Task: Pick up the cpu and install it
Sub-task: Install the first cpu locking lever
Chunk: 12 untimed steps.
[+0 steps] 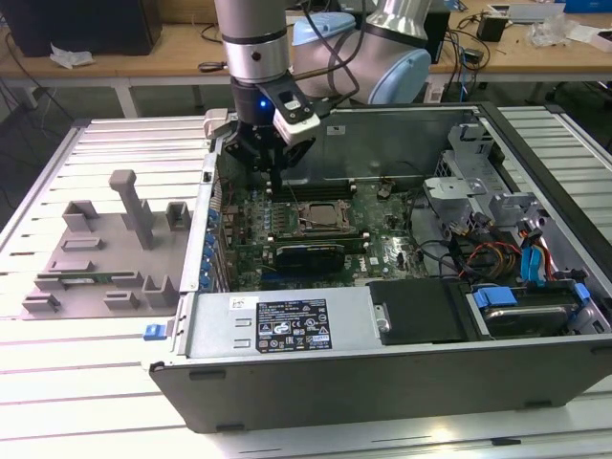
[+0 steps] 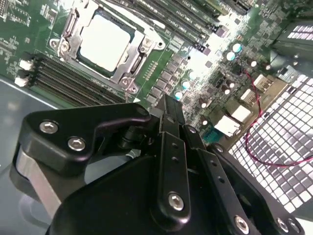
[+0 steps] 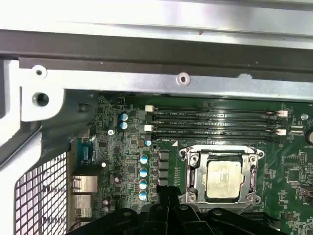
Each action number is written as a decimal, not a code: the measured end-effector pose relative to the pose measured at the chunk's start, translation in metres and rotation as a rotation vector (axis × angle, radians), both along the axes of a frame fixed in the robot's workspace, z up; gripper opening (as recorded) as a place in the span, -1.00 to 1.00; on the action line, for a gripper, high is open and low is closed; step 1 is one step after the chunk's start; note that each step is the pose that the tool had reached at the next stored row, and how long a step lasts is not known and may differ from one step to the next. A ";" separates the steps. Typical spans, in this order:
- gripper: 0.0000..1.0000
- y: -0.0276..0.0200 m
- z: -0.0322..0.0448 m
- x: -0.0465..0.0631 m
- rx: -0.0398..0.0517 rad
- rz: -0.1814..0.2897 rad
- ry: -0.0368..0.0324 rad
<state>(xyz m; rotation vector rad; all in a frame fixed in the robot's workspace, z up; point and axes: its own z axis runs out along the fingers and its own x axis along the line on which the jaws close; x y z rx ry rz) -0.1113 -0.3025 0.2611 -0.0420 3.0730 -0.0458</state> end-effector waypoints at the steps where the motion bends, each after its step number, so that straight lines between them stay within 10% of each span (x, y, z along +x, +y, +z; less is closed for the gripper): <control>1: -0.79 -0.0004 -0.0001 0.000 0.0154 0.000 -0.0002; 6: -0.79 -0.0023 -0.0003 0.000 0.1349 0.001 -0.0003; 10: -0.79 -0.0025 -0.0006 0.000 0.1804 0.003 -0.0001; 12: -0.79 -0.0025 -0.0006 0.000 0.1819 0.003 -0.0001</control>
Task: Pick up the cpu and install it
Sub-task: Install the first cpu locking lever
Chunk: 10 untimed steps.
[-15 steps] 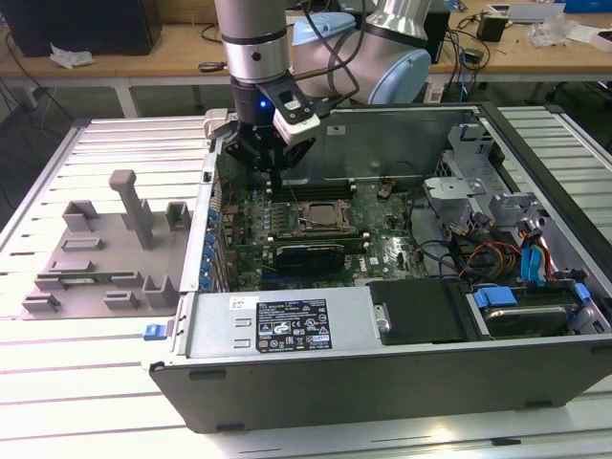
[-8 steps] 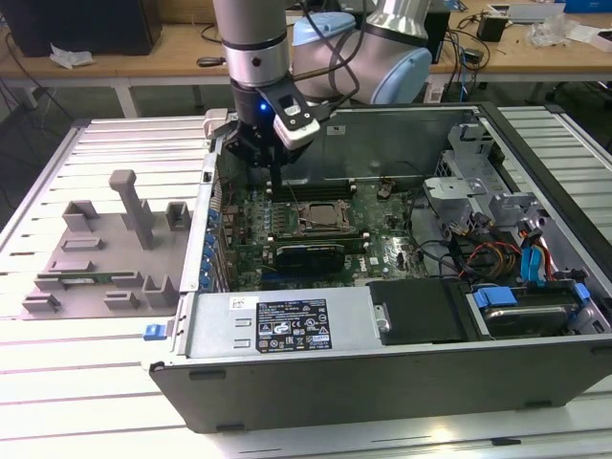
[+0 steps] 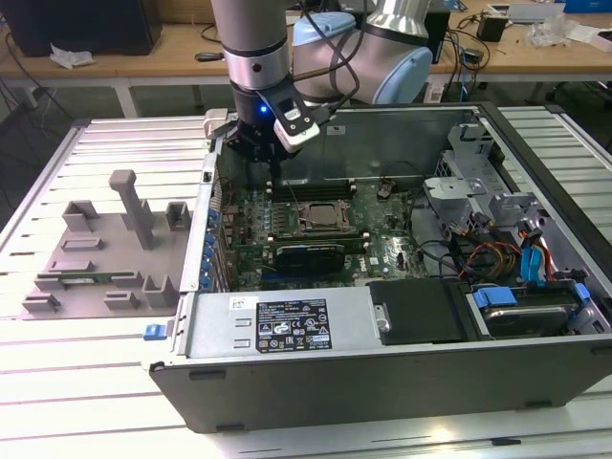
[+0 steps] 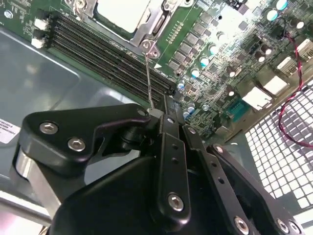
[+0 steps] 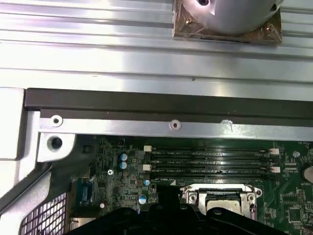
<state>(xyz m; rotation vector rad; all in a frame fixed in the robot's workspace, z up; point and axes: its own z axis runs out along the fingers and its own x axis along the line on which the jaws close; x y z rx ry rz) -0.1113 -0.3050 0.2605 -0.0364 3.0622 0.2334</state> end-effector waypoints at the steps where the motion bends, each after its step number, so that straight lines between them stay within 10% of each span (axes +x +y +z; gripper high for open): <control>1: -0.79 -0.0001 0.0000 0.000 0.0001 0.000 0.0000; 10: -0.79 -0.0025 -0.0006 0.027 0.0001 0.000 0.0027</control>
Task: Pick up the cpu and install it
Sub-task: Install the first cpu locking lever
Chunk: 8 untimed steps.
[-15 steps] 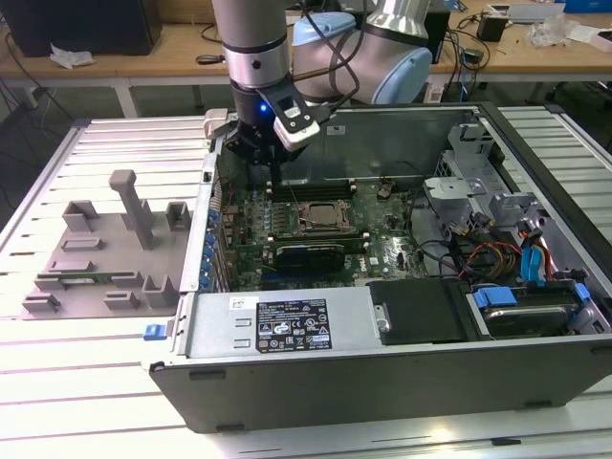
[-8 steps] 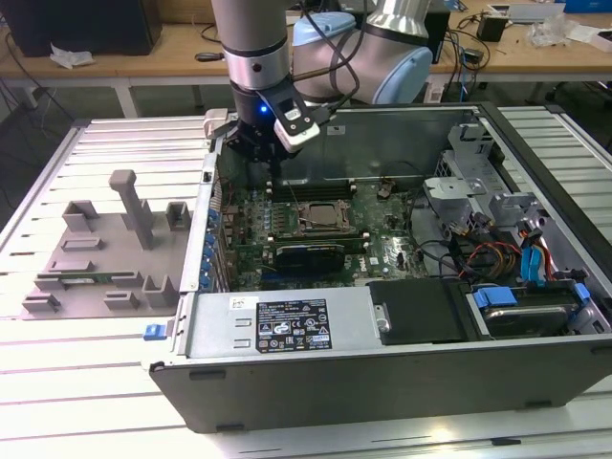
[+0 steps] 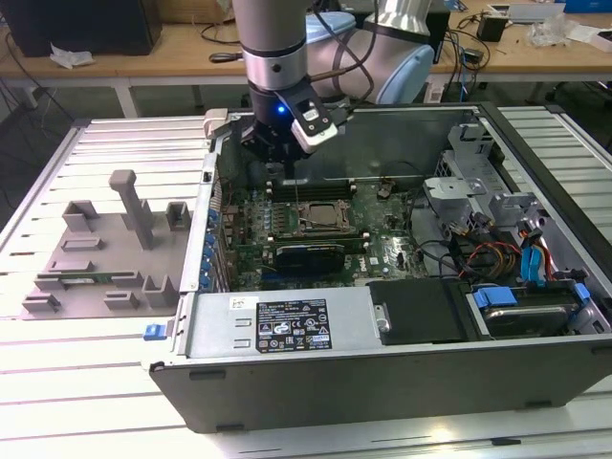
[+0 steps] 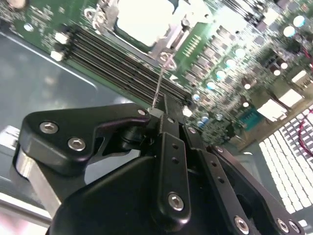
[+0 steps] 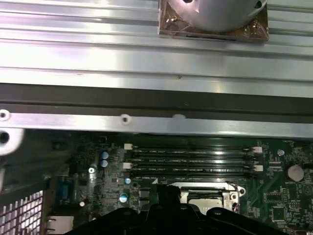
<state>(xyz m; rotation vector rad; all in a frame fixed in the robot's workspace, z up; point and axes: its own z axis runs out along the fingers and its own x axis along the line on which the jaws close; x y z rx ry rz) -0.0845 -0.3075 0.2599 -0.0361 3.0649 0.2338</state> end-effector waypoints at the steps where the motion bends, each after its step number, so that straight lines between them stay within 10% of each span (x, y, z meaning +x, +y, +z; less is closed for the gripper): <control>1: -0.79 -0.0005 -0.0001 0.003 0.0000 0.000 0.0004; 8: -0.79 -0.0023 -0.0003 0.014 -0.0001 0.000 0.0012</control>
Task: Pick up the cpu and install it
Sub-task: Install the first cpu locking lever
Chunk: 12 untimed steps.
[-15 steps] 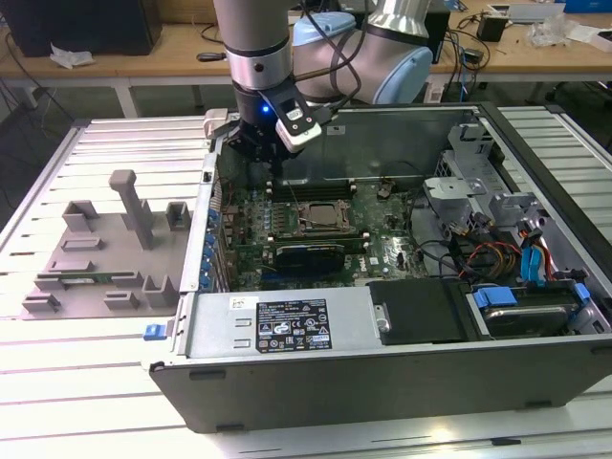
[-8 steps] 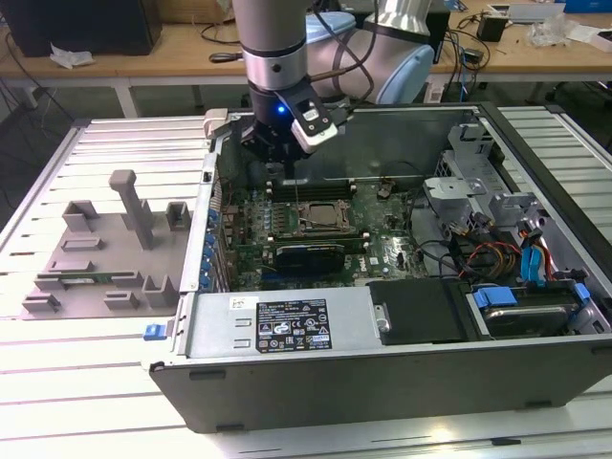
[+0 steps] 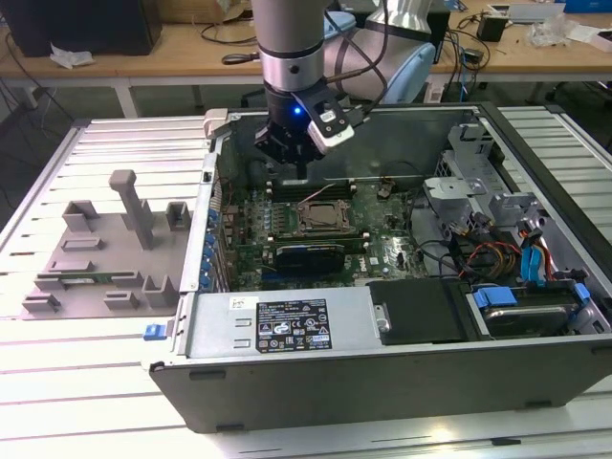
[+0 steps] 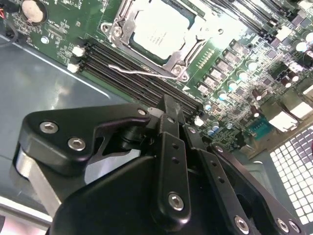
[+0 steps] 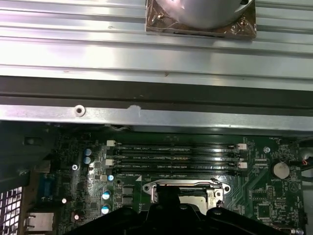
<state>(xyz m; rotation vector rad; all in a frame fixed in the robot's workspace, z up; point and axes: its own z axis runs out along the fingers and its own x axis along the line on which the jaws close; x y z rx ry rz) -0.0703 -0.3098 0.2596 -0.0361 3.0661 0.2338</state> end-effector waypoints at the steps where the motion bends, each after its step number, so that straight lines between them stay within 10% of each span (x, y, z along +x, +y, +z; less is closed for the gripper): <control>1: -0.79 0.0000 -0.0001 0.000 0.0000 0.000 -0.0008; 7: -0.79 0.0000 -0.0030 -0.002 -0.0001 0.000 -0.0578; 12: -0.79 -0.0001 -0.0103 -0.002 -0.0002 0.000 -0.0652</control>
